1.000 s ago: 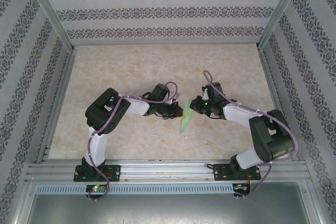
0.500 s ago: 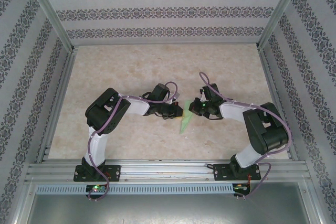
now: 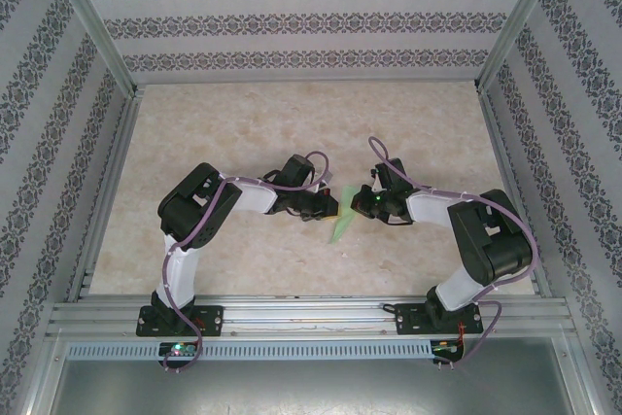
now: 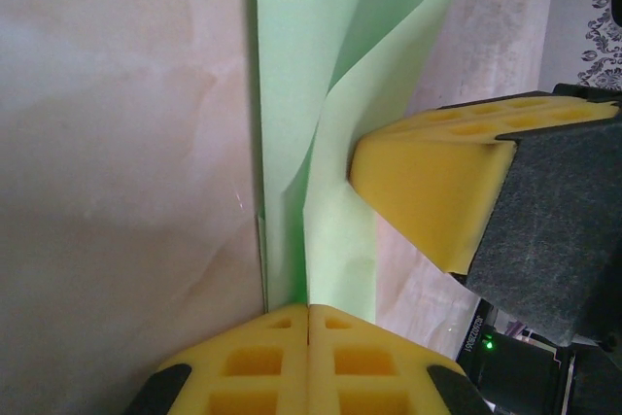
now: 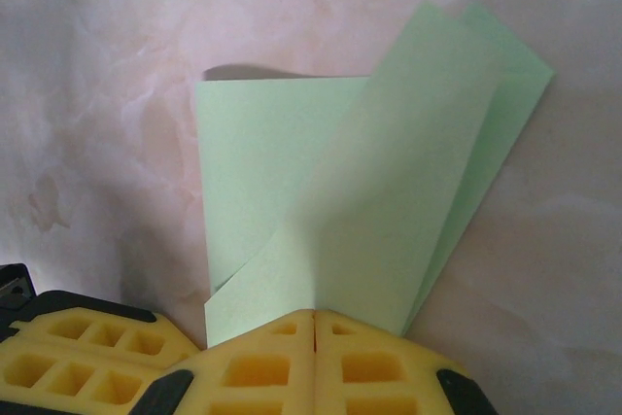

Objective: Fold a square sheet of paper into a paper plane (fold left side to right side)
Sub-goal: Fold the wing for the fifth time at the center of the table.

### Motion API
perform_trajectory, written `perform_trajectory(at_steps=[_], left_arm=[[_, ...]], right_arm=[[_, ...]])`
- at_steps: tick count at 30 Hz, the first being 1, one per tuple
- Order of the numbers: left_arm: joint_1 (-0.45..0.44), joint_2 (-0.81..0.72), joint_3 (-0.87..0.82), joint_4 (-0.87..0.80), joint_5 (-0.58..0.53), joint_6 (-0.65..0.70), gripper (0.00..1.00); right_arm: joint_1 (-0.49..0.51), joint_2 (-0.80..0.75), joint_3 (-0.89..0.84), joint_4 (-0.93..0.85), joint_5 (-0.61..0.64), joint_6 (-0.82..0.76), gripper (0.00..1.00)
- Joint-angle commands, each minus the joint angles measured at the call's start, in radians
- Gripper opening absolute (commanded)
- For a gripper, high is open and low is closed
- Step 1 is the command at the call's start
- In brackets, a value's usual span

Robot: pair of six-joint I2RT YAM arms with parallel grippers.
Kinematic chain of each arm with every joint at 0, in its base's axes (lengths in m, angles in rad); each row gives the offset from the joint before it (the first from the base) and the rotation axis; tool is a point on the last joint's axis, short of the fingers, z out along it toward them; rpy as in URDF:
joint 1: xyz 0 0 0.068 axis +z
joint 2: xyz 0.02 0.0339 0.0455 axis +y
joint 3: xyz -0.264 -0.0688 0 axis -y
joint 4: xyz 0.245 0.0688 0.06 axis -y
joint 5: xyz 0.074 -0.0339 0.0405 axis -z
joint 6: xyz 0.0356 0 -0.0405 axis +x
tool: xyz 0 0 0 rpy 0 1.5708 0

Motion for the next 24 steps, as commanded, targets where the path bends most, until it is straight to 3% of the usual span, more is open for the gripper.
perform_trajectory(at_steps=[1,6,9,12,16,24], left_arm=[[0.008,0.035,-0.025,-0.055,-0.110,0.029,0.00],[0.012,-0.038,-0.030,-0.048,-0.104,0.033,0.10],[0.026,-0.102,-0.017,-0.100,-0.116,0.056,0.21],[0.046,-0.176,-0.009,-0.174,-0.147,0.093,0.26],[0.059,-0.267,-0.002,-0.289,-0.163,0.135,0.23],[0.005,-0.256,0.054,-0.398,-0.010,0.100,0.09]], right_arm=[[-0.007,0.036,-0.040,-0.011,0.032,-0.007,0.04],[-0.010,0.044,-0.076,-0.007,0.031,-0.010,0.01],[-0.013,0.047,-0.089,0.001,0.023,-0.022,0.00],[-0.012,0.053,-0.088,0.005,0.009,-0.038,0.00],[-0.013,0.060,-0.080,0.006,0.004,-0.049,0.00],[-0.007,0.066,-0.074,0.003,0.004,-0.062,0.00]])
